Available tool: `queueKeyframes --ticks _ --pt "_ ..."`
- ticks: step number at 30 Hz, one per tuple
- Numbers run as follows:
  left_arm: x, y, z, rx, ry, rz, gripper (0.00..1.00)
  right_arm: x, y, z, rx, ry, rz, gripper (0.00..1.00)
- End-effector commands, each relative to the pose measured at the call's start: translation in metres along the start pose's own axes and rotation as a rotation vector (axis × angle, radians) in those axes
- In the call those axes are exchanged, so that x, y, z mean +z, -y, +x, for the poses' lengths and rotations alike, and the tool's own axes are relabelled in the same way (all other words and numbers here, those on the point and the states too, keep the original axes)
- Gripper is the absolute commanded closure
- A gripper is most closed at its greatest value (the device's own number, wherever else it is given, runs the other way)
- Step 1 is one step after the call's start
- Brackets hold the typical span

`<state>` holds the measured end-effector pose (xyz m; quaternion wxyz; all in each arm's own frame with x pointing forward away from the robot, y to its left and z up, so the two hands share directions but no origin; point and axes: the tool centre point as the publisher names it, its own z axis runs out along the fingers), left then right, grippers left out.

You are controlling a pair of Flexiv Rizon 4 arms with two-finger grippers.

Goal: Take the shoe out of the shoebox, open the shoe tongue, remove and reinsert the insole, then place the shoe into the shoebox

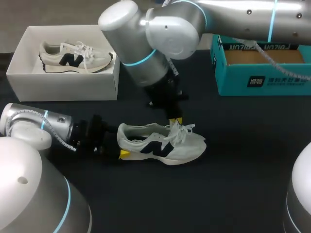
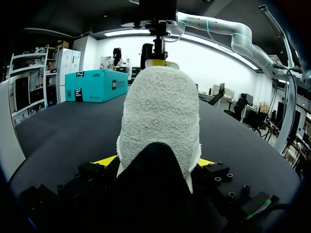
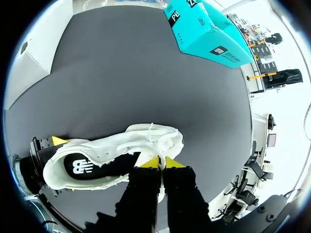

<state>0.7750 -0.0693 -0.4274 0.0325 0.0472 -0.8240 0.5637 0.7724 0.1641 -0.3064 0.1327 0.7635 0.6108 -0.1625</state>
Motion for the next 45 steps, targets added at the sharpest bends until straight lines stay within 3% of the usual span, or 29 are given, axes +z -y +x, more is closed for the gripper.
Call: queueKeyframes --ticks 1,14,25,26,28,29,30,32,33,39,45 --pt "0.001 -0.003 -0.002 -0.001 -0.002 -0.002 1.00 0.017 0.003 -0.010 0.180 -0.121 0.017 1.00" --pt "0.001 -0.003 -0.002 -0.001 -0.002 -0.002 1.00 0.053 0.004 -0.029 0.257 -0.112 0.081 1.00" --pt "0.001 -0.003 -0.002 -0.001 -0.002 -0.002 1.00 0.087 0.011 -0.029 0.296 -0.098 0.136 1.00" --pt "0.001 -0.003 -0.002 -0.001 -0.002 -0.002 1.00 0.090 0.012 -0.029 0.300 -0.096 0.142 0.96" --pt "0.001 -0.003 -0.002 -0.001 -0.002 -0.002 1.00 0.094 0.013 -0.029 0.304 -0.094 0.149 0.78" --pt "0.001 -0.003 -0.002 -0.001 -0.002 -0.002 1.00 0.096 0.013 -0.028 0.308 -0.092 0.153 0.76" --pt "0.001 -0.003 -0.002 -0.001 -0.002 -0.002 1.00 0.096 0.013 -0.028 0.309 -0.091 0.156 0.60" --pt "0.001 -0.003 -0.002 -0.001 -0.002 -0.002 1.00 0.097 0.013 -0.028 0.312 -0.091 0.158 0.51" --pt "0.001 -0.003 -0.002 -0.001 -0.002 -0.002 1.00 0.097 0.014 -0.028 0.313 -0.091 0.158 0.38" --pt "0.001 -0.003 -0.002 -0.001 -0.002 -0.002 1.00 0.080 0.011 -0.032 0.324 -0.110 0.122 0.13" --pt "0.001 -0.003 -0.002 -0.001 -0.002 -0.002 1.00 0.045 0.007 -0.038 0.326 -0.167 0.050 0.05"
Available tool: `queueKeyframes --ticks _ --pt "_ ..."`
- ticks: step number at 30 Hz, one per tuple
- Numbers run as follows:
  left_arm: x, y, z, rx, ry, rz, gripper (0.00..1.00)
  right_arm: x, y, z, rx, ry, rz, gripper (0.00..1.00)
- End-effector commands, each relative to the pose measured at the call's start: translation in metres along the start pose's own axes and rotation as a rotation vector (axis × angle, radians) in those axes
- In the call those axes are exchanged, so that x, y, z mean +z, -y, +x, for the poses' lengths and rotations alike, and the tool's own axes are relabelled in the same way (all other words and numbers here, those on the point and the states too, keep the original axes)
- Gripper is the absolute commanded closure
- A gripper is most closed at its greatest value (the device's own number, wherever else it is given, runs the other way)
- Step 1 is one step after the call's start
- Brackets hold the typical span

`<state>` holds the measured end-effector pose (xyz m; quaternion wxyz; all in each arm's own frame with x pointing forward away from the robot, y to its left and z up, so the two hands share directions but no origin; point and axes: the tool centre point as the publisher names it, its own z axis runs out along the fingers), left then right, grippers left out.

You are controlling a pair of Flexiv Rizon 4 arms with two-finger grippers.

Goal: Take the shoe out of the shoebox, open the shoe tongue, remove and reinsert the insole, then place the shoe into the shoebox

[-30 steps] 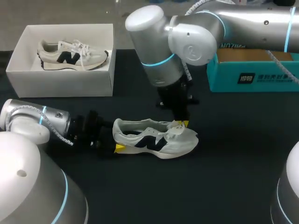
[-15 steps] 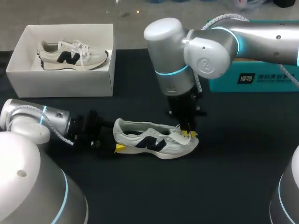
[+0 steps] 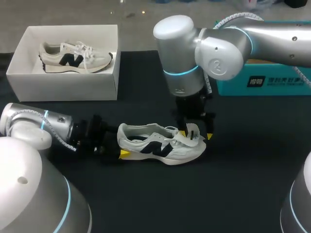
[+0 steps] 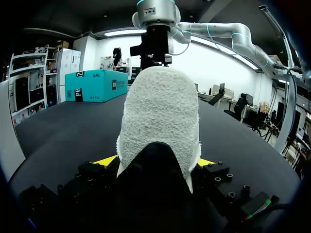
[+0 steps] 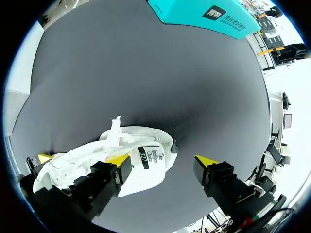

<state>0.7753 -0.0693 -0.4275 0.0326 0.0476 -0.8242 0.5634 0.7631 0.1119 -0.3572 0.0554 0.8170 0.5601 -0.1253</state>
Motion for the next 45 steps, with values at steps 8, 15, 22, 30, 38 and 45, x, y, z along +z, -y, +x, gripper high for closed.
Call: queueKeyframes --ticks 8,15,22,30,38,45 --pt "0.000 -0.003 -0.002 0.000 -0.002 -0.002 1.00 -0.065 0.016 0.006 0.134 -0.129 -0.124 0.00" --pt "0.000 -0.003 -0.002 0.000 -0.002 -0.002 1.00 -0.097 0.024 0.022 -0.021 -0.258 -0.177 0.00" --pt "0.000 -0.003 -0.002 0.000 -0.002 -0.002 1.00 -0.129 0.046 0.045 -0.391 -0.314 -0.392 0.00" --pt "0.000 -0.003 -0.002 0.000 -0.002 -0.002 1.00 -0.142 0.056 0.054 -0.578 -0.290 -0.410 0.00" --pt "0.000 -0.003 -0.002 0.000 -0.002 -0.002 1.00 -0.136 0.062 0.062 -0.668 -0.305 -0.431 0.00" --pt "0.000 -0.003 -0.002 0.000 -0.002 -0.002 1.00 -0.141 0.083 0.079 -1.152 -0.372 -0.558 0.00"
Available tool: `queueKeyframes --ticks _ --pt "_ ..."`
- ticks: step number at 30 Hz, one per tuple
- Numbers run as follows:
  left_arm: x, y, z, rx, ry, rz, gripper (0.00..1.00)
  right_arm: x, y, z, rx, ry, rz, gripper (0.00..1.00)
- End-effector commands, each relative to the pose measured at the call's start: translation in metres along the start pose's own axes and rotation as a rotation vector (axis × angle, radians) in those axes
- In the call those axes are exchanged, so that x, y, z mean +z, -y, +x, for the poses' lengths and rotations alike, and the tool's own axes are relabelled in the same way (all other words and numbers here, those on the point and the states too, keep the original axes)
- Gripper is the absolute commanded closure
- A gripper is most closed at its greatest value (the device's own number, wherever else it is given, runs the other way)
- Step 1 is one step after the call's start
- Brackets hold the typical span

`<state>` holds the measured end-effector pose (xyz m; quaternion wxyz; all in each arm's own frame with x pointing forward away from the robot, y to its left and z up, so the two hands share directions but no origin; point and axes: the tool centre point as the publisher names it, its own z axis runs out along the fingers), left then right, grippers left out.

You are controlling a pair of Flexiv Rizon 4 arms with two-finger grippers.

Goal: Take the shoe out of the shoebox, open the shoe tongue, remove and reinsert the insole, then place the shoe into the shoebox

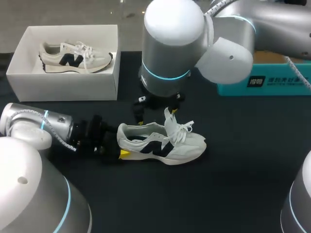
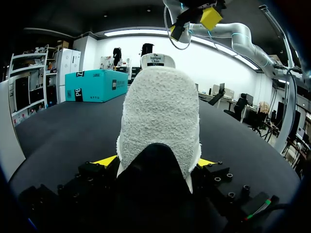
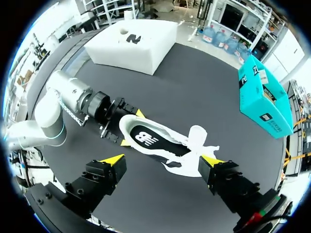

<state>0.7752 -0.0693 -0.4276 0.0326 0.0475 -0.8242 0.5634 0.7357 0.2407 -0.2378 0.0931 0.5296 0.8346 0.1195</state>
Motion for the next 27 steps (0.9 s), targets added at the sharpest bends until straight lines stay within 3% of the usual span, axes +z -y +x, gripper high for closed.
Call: queueKeyframes --ticks 1,4,5,7,10,24,26,27 --pt "0.000 -0.003 -0.002 -0.001 -0.002 -0.002 1.00 -0.002 -0.001 0.007 -0.390 -0.082 -0.080 0.00" --pt "0.000 -0.003 -0.002 -0.001 -0.002 -0.002 1.00 -0.006 -0.007 0.007 -0.466 -0.091 -0.073 0.00" --pt "0.000 -0.003 -0.002 -0.001 -0.002 -0.002 1.00 -0.007 -0.009 0.007 -0.493 -0.097 -0.067 0.53" --pt "0.000 -0.003 -0.002 -0.001 -0.002 -0.002 1.00 -0.008 -0.012 0.008 -0.521 -0.076 -0.050 0.99" --pt "0.000 -0.003 -0.002 -0.001 -0.002 -0.002 1.00 -0.008 -0.013 0.011 -0.579 -0.078 -0.036 1.00" --pt "0.000 -0.003 -0.002 -0.001 -0.002 -0.002 1.00 -0.007 -0.012 0.012 -0.574 -0.079 -0.025 1.00" --pt "0.000 -0.003 -0.002 -0.001 -0.002 -0.002 1.00 -0.008 -0.015 0.023 -0.763 -0.023 -0.021 1.00" --pt "0.000 -0.003 -0.002 -0.001 -0.002 -0.002 1.00 -0.007 -0.017 0.025 -0.831 -0.047 -0.034 1.00"
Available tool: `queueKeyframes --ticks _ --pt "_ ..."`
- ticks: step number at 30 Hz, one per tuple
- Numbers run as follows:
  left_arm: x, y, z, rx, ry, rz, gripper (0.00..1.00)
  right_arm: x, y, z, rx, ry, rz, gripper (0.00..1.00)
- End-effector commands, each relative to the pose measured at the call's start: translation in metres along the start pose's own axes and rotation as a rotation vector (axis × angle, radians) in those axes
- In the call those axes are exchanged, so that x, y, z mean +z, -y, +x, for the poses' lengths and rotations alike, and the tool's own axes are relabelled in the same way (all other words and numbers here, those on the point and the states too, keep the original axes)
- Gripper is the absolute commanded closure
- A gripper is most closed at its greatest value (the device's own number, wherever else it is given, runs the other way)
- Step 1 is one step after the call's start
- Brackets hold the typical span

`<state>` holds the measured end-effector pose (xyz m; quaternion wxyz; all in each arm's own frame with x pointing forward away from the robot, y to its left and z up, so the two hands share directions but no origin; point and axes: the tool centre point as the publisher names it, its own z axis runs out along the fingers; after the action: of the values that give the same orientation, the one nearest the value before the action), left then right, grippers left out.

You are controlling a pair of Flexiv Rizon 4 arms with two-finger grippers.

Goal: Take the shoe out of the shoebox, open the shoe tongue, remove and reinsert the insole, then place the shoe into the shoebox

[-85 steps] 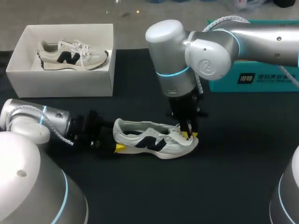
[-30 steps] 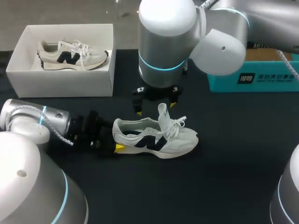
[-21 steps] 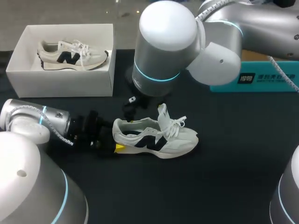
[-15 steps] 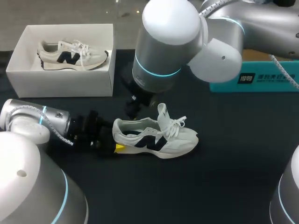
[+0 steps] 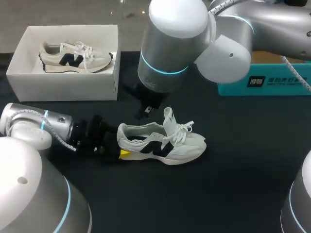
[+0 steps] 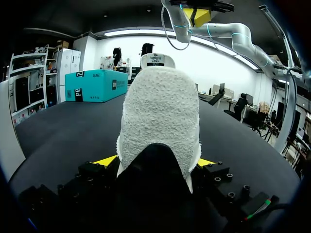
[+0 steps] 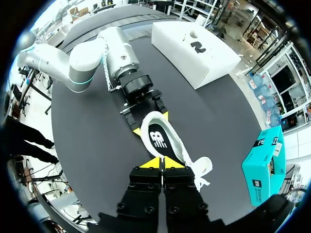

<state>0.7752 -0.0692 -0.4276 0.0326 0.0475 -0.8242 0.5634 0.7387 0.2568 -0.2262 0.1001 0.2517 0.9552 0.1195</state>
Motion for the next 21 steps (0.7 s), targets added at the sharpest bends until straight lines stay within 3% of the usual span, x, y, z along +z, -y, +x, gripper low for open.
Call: queueKeyframes --ticks 1,7,9,21 --pt "0.000 -0.003 -0.002 -0.001 -0.002 -0.002 1.00 0.003 -0.012 0.009 -0.296 0.003 -0.003 1.00" --pt "0.000 -0.003 -0.002 -0.001 -0.002 -0.002 1.00 0.014 -0.017 0.010 -0.586 0.022 0.057 1.00" --pt "0.000 -0.003 -0.002 -0.001 -0.002 -0.002 1.00 0.021 -0.015 0.009 -0.637 0.033 0.158 1.00" --pt "0.000 -0.003 -0.002 -0.001 -0.002 -0.002 1.00 0.021 -0.015 0.009 -0.637 0.033 0.158 1.00"
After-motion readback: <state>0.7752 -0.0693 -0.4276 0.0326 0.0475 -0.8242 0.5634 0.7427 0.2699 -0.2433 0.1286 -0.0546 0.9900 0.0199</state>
